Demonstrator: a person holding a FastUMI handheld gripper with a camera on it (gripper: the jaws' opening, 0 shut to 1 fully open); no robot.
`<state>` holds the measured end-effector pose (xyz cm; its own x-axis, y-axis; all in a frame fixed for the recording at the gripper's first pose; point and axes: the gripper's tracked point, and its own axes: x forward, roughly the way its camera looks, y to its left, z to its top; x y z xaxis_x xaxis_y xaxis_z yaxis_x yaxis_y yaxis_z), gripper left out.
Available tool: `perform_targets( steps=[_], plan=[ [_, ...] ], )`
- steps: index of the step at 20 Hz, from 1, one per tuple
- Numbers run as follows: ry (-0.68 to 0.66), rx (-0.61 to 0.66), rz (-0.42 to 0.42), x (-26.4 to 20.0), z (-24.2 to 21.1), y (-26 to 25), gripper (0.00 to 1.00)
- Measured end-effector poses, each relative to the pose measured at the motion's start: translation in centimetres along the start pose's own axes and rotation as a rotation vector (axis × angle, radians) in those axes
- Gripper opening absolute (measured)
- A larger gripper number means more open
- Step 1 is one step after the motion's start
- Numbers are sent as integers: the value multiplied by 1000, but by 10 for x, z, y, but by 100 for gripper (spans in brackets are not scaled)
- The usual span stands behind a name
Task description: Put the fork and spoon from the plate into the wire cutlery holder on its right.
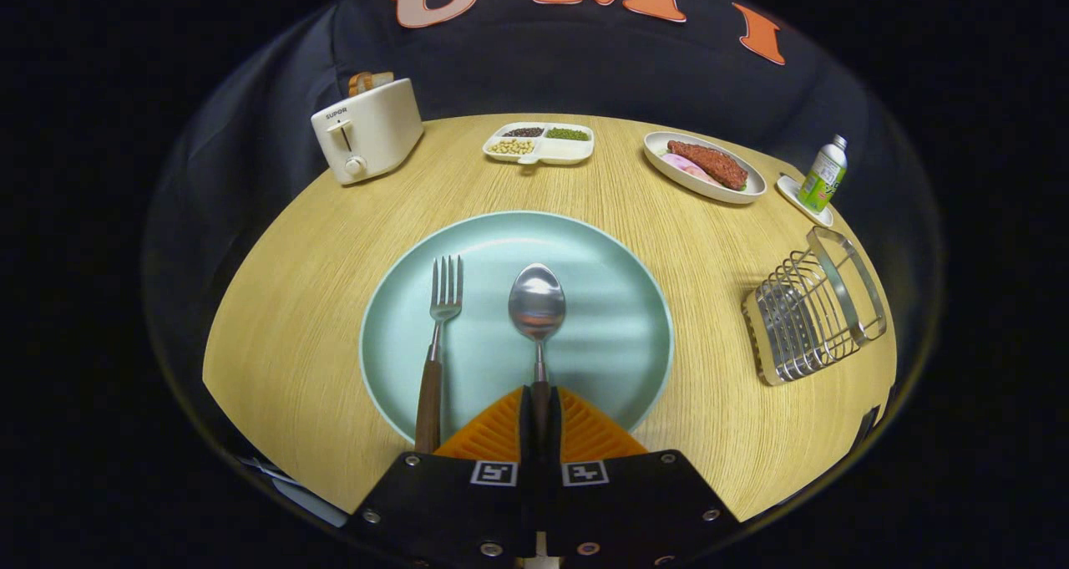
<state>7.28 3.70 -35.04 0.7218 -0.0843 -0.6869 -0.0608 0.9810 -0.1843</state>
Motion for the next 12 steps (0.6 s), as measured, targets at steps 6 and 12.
perform_targets(
  steps=[6,12],
  plan=[
    [-27,-4,53,-43,29,-9,5],
    [14,-25,66,-102,60,-67,5]
  ],
)
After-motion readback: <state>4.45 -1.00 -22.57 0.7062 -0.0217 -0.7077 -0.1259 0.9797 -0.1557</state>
